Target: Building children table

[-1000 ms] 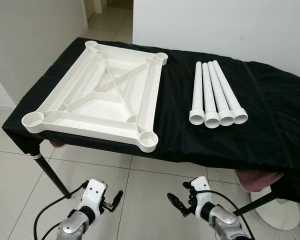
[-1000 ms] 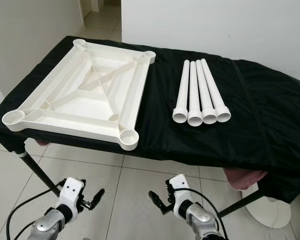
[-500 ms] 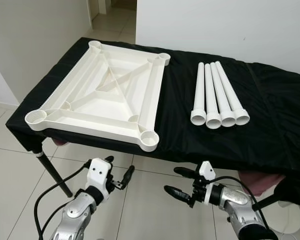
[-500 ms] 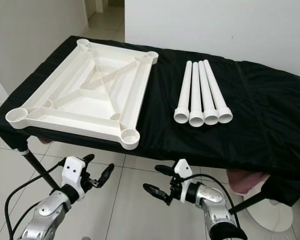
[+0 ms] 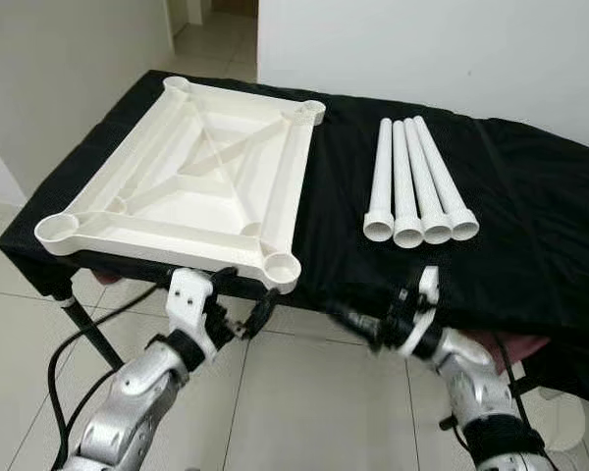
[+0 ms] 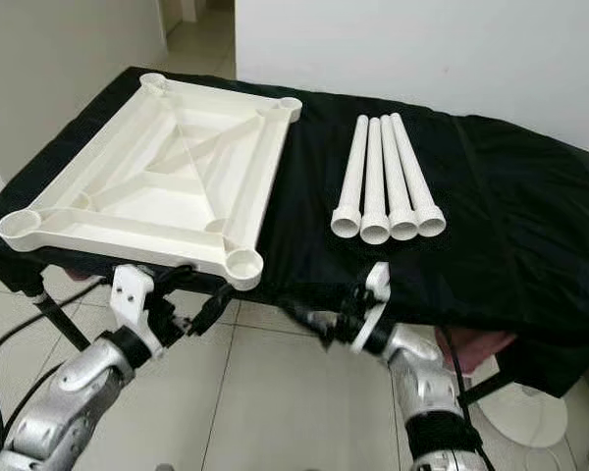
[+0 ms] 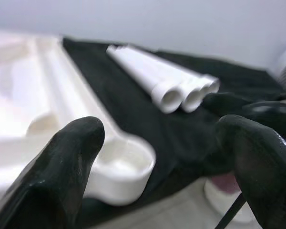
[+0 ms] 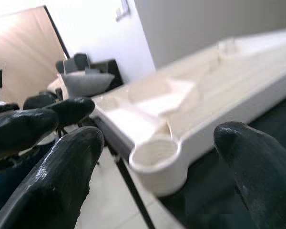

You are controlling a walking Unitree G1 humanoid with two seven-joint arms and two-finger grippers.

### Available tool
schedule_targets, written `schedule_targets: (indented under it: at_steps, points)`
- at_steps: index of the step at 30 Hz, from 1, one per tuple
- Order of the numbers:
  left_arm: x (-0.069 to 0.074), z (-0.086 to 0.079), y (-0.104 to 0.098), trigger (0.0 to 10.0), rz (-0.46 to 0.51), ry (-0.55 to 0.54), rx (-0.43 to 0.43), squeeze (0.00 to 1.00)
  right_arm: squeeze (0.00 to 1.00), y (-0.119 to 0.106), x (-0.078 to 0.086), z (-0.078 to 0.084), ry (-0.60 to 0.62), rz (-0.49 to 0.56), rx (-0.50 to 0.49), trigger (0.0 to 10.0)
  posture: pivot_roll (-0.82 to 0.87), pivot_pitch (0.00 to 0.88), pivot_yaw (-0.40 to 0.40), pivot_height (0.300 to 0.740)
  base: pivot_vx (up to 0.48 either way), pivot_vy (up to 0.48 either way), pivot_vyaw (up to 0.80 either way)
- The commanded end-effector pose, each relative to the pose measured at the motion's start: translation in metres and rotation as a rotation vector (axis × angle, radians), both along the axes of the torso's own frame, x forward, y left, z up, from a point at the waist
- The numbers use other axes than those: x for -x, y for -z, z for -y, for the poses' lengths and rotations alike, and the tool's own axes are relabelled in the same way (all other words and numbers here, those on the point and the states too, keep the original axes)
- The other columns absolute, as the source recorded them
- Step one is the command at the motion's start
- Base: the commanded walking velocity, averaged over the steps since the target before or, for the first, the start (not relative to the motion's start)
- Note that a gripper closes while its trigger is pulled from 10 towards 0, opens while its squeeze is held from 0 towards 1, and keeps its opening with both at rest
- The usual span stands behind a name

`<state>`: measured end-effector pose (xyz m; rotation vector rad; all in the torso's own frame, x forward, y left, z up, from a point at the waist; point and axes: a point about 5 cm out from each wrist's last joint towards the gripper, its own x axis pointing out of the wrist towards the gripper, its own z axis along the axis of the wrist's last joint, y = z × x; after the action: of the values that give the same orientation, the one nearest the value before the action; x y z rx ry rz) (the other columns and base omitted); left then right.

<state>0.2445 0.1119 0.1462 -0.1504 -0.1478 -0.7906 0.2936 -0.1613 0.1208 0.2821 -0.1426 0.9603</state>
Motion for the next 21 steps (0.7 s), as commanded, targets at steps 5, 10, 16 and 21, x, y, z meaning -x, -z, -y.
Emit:
schedule_targets:
  at_steps: [5,10,16,21]
  points:
    - [-0.001,0.007,-0.010,10.0,0.056,0.139,0.019,0.00,0.00,-0.013,-0.015,0.000,0.143,-0.026,-0.126,10.0,0.01,0.000,-0.037,0.740,0.000,0.000,0.00]
    - [-0.024,0.005,-0.016,10.0,0.021,-0.034,0.083,0.00,0.00,-0.013,-0.031,-0.003,0.311,-0.063,-0.110,10.0,0.00,0.000,-0.035,0.740,0.000,0.000,0.00]
    - [-0.056,0.000,-0.008,10.0,-0.105,-0.233,0.034,0.00,0.00,-0.017,-0.052,-0.005,0.529,-0.144,-0.089,10.0,-0.01,0.000,-0.040,0.740,0.000,0.000,0.00]
    - [-0.074,-0.004,-0.014,10.0,-0.083,-0.287,0.022,0.00,0.00,-0.025,-0.059,-0.008,0.595,-0.123,-0.028,10.0,-0.01,0.000,-0.050,0.740,0.000,0.000,0.00]
